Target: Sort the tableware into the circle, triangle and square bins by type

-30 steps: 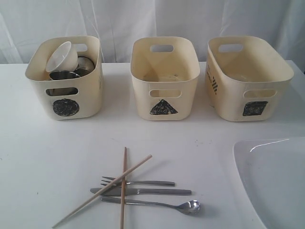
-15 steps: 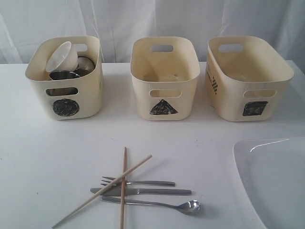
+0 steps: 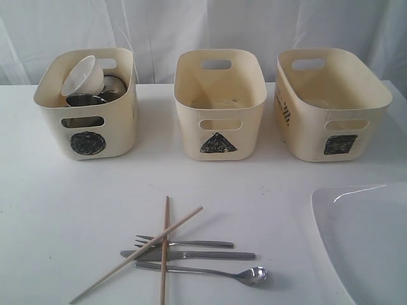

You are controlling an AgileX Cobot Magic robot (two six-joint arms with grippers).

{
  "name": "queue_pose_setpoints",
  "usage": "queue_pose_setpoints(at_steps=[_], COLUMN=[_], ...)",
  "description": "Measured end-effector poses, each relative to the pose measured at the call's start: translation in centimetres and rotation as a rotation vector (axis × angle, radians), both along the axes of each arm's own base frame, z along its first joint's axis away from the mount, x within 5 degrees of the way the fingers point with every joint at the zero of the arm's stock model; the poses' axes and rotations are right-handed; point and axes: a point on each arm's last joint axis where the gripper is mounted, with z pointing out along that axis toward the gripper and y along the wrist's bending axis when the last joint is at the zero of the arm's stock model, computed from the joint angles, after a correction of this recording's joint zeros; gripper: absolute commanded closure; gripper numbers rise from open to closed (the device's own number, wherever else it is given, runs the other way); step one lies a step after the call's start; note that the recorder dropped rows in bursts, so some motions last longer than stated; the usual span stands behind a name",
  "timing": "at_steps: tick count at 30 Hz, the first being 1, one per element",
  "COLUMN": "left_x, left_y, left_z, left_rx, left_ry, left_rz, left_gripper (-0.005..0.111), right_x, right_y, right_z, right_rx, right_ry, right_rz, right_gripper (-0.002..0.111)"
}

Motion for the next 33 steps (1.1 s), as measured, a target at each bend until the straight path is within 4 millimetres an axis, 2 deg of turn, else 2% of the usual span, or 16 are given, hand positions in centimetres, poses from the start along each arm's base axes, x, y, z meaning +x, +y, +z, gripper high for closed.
queue_pose_setpoints(at_steps=[5,8,13,16,23,27,33], left_x=[-0.2,-0.7,-1.1,-1.0,-0.4,-0.4,-0.8], left_y=[0.3,0.3,0.4,0.2,-0.6,-0.8,-1.7], left_z=[-3.9,-4.9,-4.7,-4.4,-1.6,-2.2,-4.3], left_rx=[0.008,0.017,0.129,0.103,0.010,0.123,0.080], left_ry=[-0.039,-0.047,-0.093,-0.135,-0.472,-0.396,-0.159], left_rz=[0.035,0.043,0.007,-0.009,-0.056,-0.107,-0.221], left_gripper=[0.107,0.107,0.107,0.107,0.107,0.107,0.107], right_x=[0.0,0.0,0.0,0.0,0.0,0.0,0.0], right_y=[0.0,0.0,0.0,0.0,0.0,0.0,0.0], right_z=[0.0,0.0,0.0,0.0,0.0,0.0,0.0], right_rx=[0.000,0.000,0.000,0.000,0.000,0.000,-0.004], right_ry=[0.000,0.000,0.000,0.000,0.000,0.000,0.000], right_rz=[0.000,0.000,0.000,0.000,0.000,0.000,0.001], right_gripper=[0.108,0.108,0.108,0.108,0.108,0.108,0.108])
